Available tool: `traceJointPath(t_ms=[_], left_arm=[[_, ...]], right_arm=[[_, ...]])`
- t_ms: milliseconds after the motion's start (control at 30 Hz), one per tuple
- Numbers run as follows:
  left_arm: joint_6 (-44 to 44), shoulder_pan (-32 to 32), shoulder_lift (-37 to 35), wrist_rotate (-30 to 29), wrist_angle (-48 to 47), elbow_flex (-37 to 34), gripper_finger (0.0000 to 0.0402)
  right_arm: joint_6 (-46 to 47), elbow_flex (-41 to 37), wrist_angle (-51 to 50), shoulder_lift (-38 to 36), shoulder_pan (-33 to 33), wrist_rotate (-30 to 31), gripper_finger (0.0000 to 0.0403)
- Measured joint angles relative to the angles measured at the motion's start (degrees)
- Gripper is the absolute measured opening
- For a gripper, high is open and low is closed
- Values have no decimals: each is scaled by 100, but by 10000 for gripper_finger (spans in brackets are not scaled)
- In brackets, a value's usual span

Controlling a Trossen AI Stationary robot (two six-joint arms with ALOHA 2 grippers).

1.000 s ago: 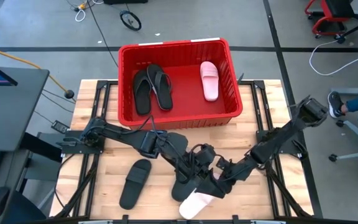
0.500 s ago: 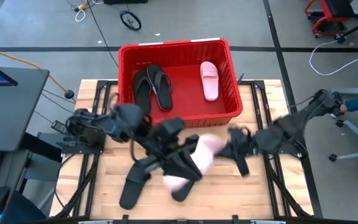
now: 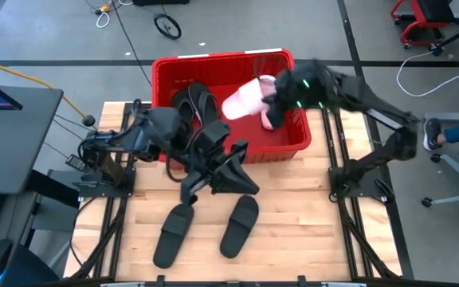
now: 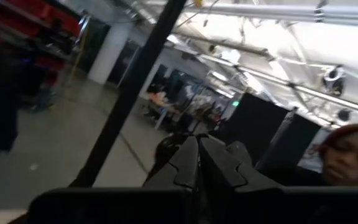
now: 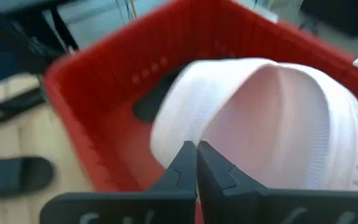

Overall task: Pick and place slides into bin
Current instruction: Put the pink slipper into the red container

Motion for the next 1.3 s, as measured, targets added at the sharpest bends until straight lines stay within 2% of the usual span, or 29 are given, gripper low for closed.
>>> traceJointPath(t_ms=[167,267,400,633,767,1000,1133,1300], left_arm=[[3,152,7,2,-568,-4,26],[0,225,7,5,-620,-4,22],[2,332,7,3,-639,-4,17],[4,642,7,2,-630,-4,25],[4,825,7,2,-634,-4,27],[4,991,7,0,-632,-4,14],[4,997,7,-4,-629,-4,12],[2,990,7,-46,-621,-4,20]], right_arm=[[-1042,53,-275,937,-1385,-2198,0],[-1349,49,-454,1552,-1972,-2689,0],[-1993,49,-565,2281,-2440,-2844,0],[-3554,81,-194,3015,-2595,-2733,0],[-4140,60,278,3096,-2569,-2291,0],[-4724,40,839,3086,-2476,-2600,0],[-5203,45,927,3107,-2459,-2580,0],[-5256,43,1176,3294,-2433,-1996,9]])
